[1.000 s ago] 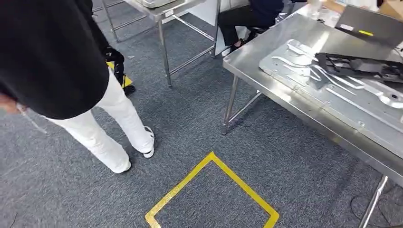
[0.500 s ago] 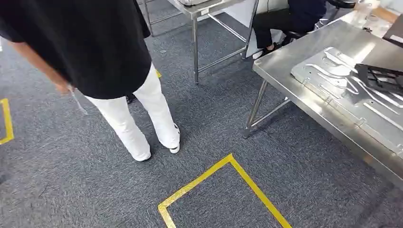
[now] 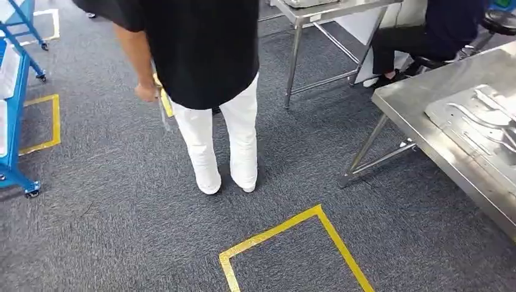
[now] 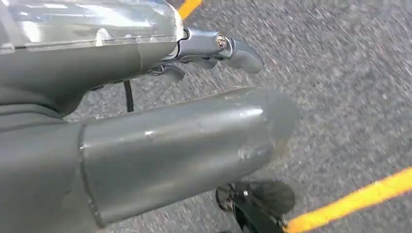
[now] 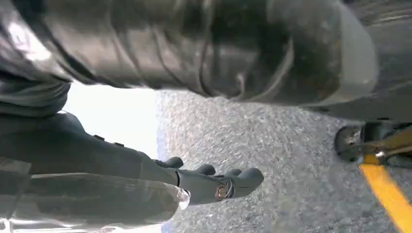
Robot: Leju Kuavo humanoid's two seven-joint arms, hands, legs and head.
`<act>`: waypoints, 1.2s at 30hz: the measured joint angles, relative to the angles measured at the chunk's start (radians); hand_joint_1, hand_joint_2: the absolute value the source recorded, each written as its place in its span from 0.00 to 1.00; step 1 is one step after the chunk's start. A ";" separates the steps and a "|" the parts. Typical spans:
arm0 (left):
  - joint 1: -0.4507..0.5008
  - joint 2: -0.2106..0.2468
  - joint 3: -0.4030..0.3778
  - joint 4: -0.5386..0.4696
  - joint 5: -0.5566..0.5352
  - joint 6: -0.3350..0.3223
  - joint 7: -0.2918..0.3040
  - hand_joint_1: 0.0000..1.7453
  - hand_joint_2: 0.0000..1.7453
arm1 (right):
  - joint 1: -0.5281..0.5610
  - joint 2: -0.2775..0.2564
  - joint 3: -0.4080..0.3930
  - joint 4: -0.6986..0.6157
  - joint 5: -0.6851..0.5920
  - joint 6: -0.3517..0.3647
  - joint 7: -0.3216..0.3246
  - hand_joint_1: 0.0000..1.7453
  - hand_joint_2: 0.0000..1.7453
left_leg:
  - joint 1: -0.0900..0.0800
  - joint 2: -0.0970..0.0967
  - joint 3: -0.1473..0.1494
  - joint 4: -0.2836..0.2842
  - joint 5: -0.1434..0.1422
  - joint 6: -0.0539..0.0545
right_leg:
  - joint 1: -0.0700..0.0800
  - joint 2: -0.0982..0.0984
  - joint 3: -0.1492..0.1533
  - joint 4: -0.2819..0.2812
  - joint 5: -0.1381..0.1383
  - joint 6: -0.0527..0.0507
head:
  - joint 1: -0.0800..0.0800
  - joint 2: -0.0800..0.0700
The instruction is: Take the parts from the cabinet and place them on the table.
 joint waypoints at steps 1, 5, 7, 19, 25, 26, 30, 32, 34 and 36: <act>-0.002 0.000 0.000 0.000 0.000 0.000 0.000 0.00 0.00 | 0.001 0.000 0.000 0.000 0.000 0.000 0.000 0.00 0.00 | -0.002 -0.008 -0.004 0.000 0.003 0.004 | 0.001 0.020 -0.034 0.076 -0.046 -0.001 | 0.000 0.000; -0.002 -0.001 0.000 0.000 0.000 0.000 0.000 0.00 0.00 | 0.002 0.000 -0.003 0.005 0.001 0.000 0.000 0.00 0.00 | -0.014 -0.058 -0.011 0.002 0.006 0.009 | 0.007 0.034 -0.107 0.225 -0.068 -0.014 | 0.000 0.000; -0.002 -0.002 0.000 0.000 0.000 0.000 0.000 0.00 0.00 | 0.002 0.000 -0.003 0.005 0.001 0.000 0.000 0.00 0.00 | -0.016 -0.087 -0.007 0.006 0.006 0.009 | 0.014 0.052 -0.037 0.068 0.029 -0.031 | 0.000 0.000; -0.011 -0.010 0.000 0.001 0.000 0.001 0.007 0.00 0.00 | 0.003 -0.001 -0.009 0.010 0.019 0.003 -0.005 0.00 0.00 | -0.007 -0.020 -0.163 0.308 -0.140 -0.045 | 0.020 -0.007 0.018 -0.087 0.082 -0.069 | -0.002 0.000; -0.010 -0.010 -0.001 0.001 0.000 0.000 0.006 0.00 0.00 | 0.000 -0.001 -0.009 0.010 0.022 0.003 -0.009 0.00 0.00 | -0.005 0.051 0.006 0.008 -0.013 -0.037 | 0.023 -0.070 0.021 -0.061 0.058 -0.040 | 0.000 0.000; -0.008 -0.010 0.000 0.001 0.000 0.000 0.006 0.00 0.00 | -0.002 -0.001 -0.009 0.010 0.023 0.003 -0.010 0.00 0.00 | -0.007 0.042 -0.001 0.012 -0.014 -0.030 | 0.022 -0.074 0.024 -0.062 0.058 -0.036 | 0.000 0.000; -0.007 -0.011 0.000 0.001 0.000 0.000 0.006 0.00 0.00 | -0.008 -0.001 -0.009 0.011 0.025 0.003 -0.011 0.00 0.00 | -0.004 0.008 0.005 -0.003 -0.002 -0.003 | 0.013 -0.027 0.022 -0.029 0.019 -0.014 | 0.000 0.000; -0.010 -0.010 0.000 0.001 0.000 0.000 0.006 0.00 0.00 | -0.007 -0.001 -0.009 0.012 0.025 0.005 -0.011 0.00 0.00 | -0.007 -0.010 -0.001 -0.003 0.002 0.004 | 0.010 0.024 -0.045 0.116 -0.068 -0.013 | 0.000 0.000; -0.009 -0.010 0.000 0.001 0.000 0.000 0.006 0.00 0.00 | -0.007 -0.001 -0.010 0.014 0.026 0.006 -0.011 0.00 0.00 | -0.012 -0.036 -0.005 -0.001 0.004 0.006 | 0.011 0.032 -0.111 0.248 -0.107 -0.016 | 0.000 0.000; -0.007 -0.010 0.000 0.001 0.000 -0.001 0.006 0.00 0.00 | -0.007 -0.001 -0.010 0.014 0.027 0.008 -0.011 0.00 0.00 | -0.015 -0.063 -0.003 0.001 0.004 0.006 | 0.012 0.035 -0.096 0.199 -0.047 -0.023 | 0.000 0.000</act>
